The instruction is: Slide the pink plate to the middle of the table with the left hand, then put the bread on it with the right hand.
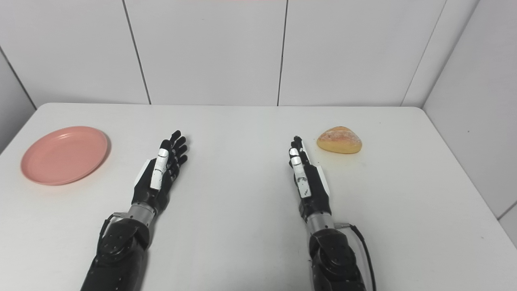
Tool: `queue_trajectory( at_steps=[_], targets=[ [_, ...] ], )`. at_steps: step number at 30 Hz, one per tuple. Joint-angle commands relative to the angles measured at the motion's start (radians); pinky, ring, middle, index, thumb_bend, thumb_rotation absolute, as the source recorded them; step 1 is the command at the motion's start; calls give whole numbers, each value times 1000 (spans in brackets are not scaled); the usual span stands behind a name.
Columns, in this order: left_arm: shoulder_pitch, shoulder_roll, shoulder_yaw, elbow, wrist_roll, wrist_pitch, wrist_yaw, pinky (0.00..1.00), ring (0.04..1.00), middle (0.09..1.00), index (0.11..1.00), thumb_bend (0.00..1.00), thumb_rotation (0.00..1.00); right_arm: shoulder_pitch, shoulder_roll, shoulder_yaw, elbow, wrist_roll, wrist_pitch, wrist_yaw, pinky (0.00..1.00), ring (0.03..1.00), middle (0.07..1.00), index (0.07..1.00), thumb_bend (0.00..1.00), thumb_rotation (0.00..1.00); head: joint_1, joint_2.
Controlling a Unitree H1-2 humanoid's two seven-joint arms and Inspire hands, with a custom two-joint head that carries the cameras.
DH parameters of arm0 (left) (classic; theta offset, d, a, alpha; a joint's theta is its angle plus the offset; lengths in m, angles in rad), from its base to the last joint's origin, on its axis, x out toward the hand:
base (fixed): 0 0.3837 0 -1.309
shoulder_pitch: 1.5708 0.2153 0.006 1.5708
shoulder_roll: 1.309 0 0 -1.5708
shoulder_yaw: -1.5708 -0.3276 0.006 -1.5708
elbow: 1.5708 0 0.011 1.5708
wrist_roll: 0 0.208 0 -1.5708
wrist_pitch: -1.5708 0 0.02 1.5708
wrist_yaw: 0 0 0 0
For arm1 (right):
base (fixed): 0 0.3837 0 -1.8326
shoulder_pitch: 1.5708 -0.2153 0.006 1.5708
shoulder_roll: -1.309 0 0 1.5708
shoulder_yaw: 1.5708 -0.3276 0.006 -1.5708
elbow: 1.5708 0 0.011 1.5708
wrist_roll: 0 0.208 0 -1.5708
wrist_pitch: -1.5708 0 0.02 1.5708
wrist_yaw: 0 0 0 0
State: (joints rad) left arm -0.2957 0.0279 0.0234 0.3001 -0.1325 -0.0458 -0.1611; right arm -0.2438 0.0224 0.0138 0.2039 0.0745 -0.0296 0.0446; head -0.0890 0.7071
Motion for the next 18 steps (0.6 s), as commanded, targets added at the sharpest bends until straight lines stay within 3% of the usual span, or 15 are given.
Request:
queue_trajectory(
  at_steps=[1, 18],
  targets=[
    [-14, 6, -2, -10, -6, -8, -7, 1000, 1000, 1000, 1000, 678, 1000, -34, -1, -1, -22, 2, -5, 6, 1000, 1000, 1000, 1000, 721, 963, 1, 0],
    [-15, 6, -2, -7, -3, -12, -5, 1000, 1000, 1000, 1000, 683, 1000, -37, 3, -8, -19, 13, -14, 5, 1000, 1000, 1000, 1000, 699, 958, 0, 1]
  ],
)
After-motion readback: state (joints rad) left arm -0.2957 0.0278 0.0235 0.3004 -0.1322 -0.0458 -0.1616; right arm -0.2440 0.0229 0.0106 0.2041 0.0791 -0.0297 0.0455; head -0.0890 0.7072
